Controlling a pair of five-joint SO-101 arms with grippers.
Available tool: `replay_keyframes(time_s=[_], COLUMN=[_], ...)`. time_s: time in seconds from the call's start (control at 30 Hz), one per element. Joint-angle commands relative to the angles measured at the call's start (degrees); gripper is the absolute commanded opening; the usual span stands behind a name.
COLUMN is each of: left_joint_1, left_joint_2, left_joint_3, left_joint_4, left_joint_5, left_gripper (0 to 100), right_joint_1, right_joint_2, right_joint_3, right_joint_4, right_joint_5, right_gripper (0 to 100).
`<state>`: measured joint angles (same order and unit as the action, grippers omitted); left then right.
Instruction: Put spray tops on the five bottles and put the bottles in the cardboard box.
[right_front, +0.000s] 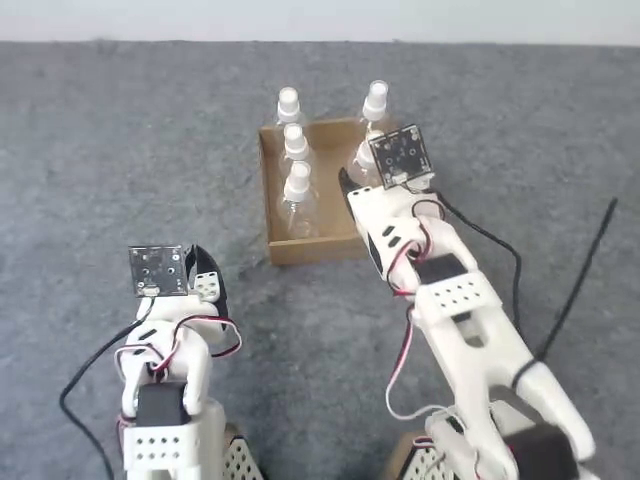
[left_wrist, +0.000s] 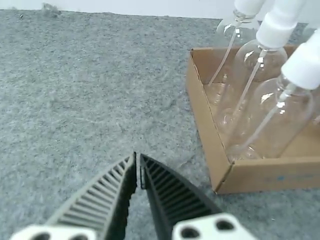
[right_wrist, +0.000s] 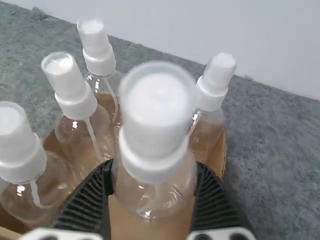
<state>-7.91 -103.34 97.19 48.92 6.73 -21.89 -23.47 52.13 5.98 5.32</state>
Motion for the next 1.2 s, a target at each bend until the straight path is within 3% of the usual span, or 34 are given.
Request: replay_keyframes(time_s=[0.0,0.33,0.93,1.17], left_joint_1=[-0.26,-0.26,-0.26,-0.26], left_joint_2=[-0.79,-0.79,-0.7,-0.7], left_joint_3=[-0.66,-0.66,-0.66,-0.66], left_joint_4=[0.18,0.26,0.26,0.26], left_joint_5=[-0.44,-0.44,-0.44,-0.44], left_gripper=[1,1,1,1], right_joint_1=[0.31,0.48,0.31,0.22], right_joint_2=[2.95,13.41,15.52,15.52], right_joint_3=[-5.63,-10.02,-10.29,-10.9], right_joint_4=[-1.36,-1.36,-0.57,4.7], right_joint_5=[0.44,-5.36,-5.27,-5.63], right_gripper=[0.7,0.7,1.3,21.9])
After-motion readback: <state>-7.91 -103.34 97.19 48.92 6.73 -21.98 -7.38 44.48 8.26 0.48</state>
